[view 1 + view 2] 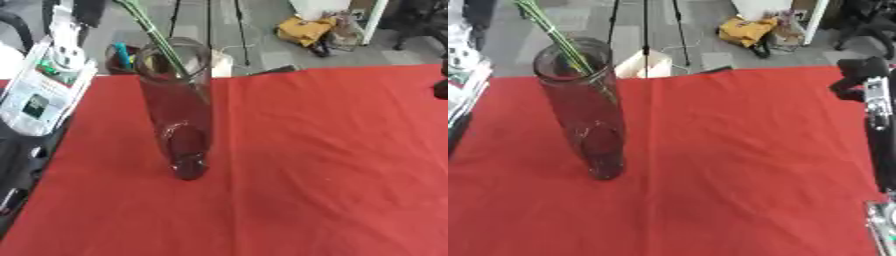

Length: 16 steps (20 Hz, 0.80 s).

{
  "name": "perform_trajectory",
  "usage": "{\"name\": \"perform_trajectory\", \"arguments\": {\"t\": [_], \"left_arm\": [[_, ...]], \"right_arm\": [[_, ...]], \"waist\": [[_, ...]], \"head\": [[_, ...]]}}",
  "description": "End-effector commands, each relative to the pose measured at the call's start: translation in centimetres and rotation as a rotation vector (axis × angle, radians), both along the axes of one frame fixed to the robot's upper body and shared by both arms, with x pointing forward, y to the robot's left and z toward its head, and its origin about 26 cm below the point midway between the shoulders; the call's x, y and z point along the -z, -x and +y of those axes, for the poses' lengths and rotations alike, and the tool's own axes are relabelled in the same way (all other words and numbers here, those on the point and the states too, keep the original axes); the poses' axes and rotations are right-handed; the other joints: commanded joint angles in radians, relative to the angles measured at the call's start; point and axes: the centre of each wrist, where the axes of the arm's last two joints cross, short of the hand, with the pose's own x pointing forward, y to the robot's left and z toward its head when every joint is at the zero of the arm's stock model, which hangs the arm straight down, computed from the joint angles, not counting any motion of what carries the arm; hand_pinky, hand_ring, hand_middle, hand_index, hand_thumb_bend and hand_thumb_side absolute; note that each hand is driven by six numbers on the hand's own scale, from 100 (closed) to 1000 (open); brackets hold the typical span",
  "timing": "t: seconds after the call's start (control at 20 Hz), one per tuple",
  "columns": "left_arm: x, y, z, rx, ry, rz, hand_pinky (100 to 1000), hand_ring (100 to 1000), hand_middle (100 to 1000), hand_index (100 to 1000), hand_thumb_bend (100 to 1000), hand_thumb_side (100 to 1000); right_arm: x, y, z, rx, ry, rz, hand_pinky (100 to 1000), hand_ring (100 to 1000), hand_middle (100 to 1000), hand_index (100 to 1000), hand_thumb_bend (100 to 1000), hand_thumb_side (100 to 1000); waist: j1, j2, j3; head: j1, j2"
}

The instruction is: Arrange flowers into the vase.

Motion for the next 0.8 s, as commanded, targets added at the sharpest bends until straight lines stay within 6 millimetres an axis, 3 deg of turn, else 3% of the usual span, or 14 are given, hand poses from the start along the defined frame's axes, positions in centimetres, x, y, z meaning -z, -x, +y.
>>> {"name": "perform_trajectory", "arguments": {"t": [0.05,0.45,0.8], "left_arm": [[-1.08,0.37,0.65,-0.027,-0.063,-0.028,420,453,457,388,100,951],[-0.89,0.23,0.86,-0.053,-0.176,-0.002,433,477,484,403,100,942],[-0.74,0.17,1.2,-0.066,-0.271,0.034,468,519,533,482,100,976]], "right_arm": [[-0.69,0.34,-0.15,0.0,0.0,-0.029,677,803,500,730,100,1000],[-0.63,0.35,-0.17,0.0,-0.003,-0.028,677,802,499,727,100,1000],[-0.58,0.36,-0.22,0.003,-0.005,-0.026,677,802,498,726,100,1000]], "waist": [[-0.001,-0.03,0.001],[0.001,-0.031,0.001],[0.001,-0.032,0.001]], "head": [[-0.004,0.001],[-0.004,0.0],[-0.006,-0.001]]}}
